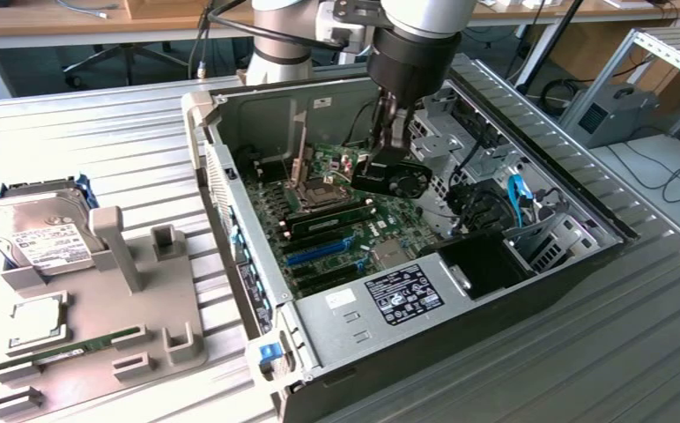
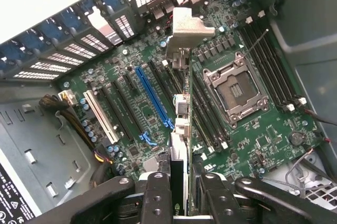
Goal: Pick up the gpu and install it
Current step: 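Insert the gpu into the slot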
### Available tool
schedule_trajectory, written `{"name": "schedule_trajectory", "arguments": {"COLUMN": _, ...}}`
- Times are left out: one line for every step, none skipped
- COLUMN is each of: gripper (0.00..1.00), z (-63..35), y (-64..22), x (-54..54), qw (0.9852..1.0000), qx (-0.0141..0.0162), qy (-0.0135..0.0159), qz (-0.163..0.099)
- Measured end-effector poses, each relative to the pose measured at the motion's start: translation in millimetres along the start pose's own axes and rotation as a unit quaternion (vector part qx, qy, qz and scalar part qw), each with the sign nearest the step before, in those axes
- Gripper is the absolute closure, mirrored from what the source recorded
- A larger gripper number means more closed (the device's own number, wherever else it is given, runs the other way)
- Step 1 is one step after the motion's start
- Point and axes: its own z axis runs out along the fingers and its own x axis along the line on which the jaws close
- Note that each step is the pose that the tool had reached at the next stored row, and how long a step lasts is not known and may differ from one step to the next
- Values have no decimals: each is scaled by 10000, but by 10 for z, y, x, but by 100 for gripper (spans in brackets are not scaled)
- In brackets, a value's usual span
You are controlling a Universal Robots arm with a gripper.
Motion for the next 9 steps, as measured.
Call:
{"name": "schedule_trajectory", "arguments": {"gripper": 74, "z": 0, "y": 0, "x": 0, "qw": 10000, "qx": -1, "qy": 0, "qz": -18}}
{"name": "schedule_trajectory", "arguments": {"gripper": 74, "z": 0, "y": 0, "x": 0, "qw": 10000, "qx": -1, "qy": 0, "qz": -33}}
{"name": "schedule_trajectory", "arguments": {"gripper": 74, "z": 0, "y": 0, "x": 0, "qw": 10000, "qx": -1, "qy": 0, "qz": -50}}
{"name": "schedule_trajectory", "arguments": {"gripper": 74, "z": 0, "y": 0, "x": 0, "qw": 10000, "qx": -2, "qy": 1, "qz": -65}}
{"name": "schedule_trajectory", "arguments": {"gripper": 74, "z": 0, "y": 0, "x": 0, "qw": 10000, "qx": -2, "qy": 1, "qz": -85}}
{"name": "schedule_trajectory", "arguments": {"gripper": 74, "z": 0, "y": 0, "x": 0, "qw": 9999, "qx": -3, "qy": 1, "qz": -105}}
{"name": "schedule_trajectory", "arguments": {"gripper": 74, "z": 1, "y": 0, "x": 0, "qw": 9999, "qx": -3, "qy": 1, "qz": -120}}
{"name": "schedule_trajectory", "arguments": {"gripper": 74, "z": 1, "y": 0, "x": 0, "qw": 9999, "qx": -4, "qy": 1, "qz": -132}}
{"name": "schedule_trajectory", "arguments": {"gripper": 74, "z": 1, "y": 0, "x": 0, "qw": 9999, "qx": -4, "qy": 1, "qz": -144}}
